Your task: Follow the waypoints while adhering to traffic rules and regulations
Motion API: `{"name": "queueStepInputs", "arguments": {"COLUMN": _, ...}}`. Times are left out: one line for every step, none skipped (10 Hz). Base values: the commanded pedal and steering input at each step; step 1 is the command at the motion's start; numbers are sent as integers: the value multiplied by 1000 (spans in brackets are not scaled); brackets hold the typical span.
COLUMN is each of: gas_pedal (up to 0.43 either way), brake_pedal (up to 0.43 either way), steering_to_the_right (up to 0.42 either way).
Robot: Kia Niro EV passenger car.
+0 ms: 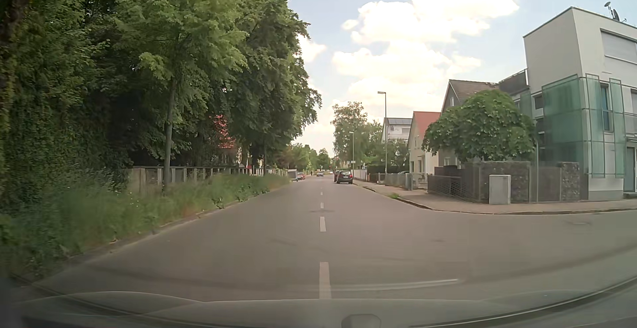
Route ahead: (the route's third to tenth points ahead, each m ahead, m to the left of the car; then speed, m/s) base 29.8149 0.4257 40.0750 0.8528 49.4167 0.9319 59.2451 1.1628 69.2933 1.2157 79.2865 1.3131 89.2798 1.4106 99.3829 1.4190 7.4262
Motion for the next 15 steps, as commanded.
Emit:
{"name": "queueStepInputs", "arguments": {"gas_pedal": 47, "brake_pedal": 0, "steering_to_the_right": 38}}
{"name": "queueStepInputs", "arguments": {"gas_pedal": 47, "brake_pedal": 0, "steering_to_the_right": 43}}
{"name": "queueStepInputs", "arguments": {"gas_pedal": 47, "brake_pedal": 0, "steering_to_the_right": 45}}
{"name": "queueStepInputs", "arguments": {"gas_pedal": 47, "brake_pedal": 0, "steering_to_the_right": 44}}
{"name": "queueStepInputs", "arguments": {"gas_pedal": 47, "brake_pedal": 0, "steering_to_the_right": 40}}
{"name": "queueStepInputs", "arguments": {"gas_pedal": 47, "brake_pedal": 0, "steering_to_the_right": 35}}
{"name": "queueStepInputs", "arguments": {"gas_pedal": 47, "brake_pedal": 0, "steering_to_the_right": 25}}
{"name": "queueStepInputs", "arguments": {"gas_pedal": 59, "brake_pedal": 0, "steering_to_the_right": 16}}
{"name": "queueStepInputs", "arguments": {"gas_pedal": 59, "brake_pedal": 0, "steering_to_the_right": 11}}
{"name": "queueStepInputs", "arguments": {"gas_pedal": 59, "brake_pedal": 0, "steering_to_the_right": 8}}
{"name": "queueStepInputs", "arguments": {"gas_pedal": 59, "brake_pedal": 0, "steering_to_the_right": 3}}
{"name": "queueStepInputs", "arguments": {"gas_pedal": 59, "brake_pedal": 0, "steering_to_the_right": 2}}
{"name": "queueStepInputs", "arguments": {"gas_pedal": 59, "brake_pedal": 0, "steering_to_the_right": 1}}
{"name": "queueStepInputs", "arguments": {"gas_pedal": 59, "brake_pedal": 0, "steering_to_the_right": -1}}
{"name": "queueStepInputs", "arguments": {"gas_pedal": 59, "brake_pedal": 0, "steering_to_the_right": -2}}
